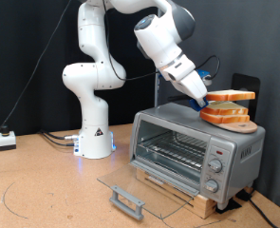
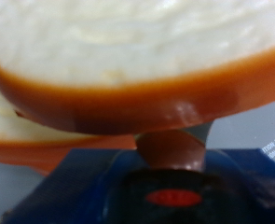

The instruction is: Make a piece of toast with the oven

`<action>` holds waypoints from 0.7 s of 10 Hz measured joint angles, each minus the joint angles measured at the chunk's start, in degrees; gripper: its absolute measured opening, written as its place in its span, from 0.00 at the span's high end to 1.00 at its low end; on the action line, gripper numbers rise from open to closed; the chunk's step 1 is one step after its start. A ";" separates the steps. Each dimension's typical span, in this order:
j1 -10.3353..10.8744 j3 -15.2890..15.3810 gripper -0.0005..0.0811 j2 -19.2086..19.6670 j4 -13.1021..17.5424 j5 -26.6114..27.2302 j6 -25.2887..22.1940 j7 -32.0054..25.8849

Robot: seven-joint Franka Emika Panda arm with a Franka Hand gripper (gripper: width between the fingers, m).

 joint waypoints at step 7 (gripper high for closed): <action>-1.15 -4.87 0.49 -3.03 -0.65 -3.01 -8.49 -0.78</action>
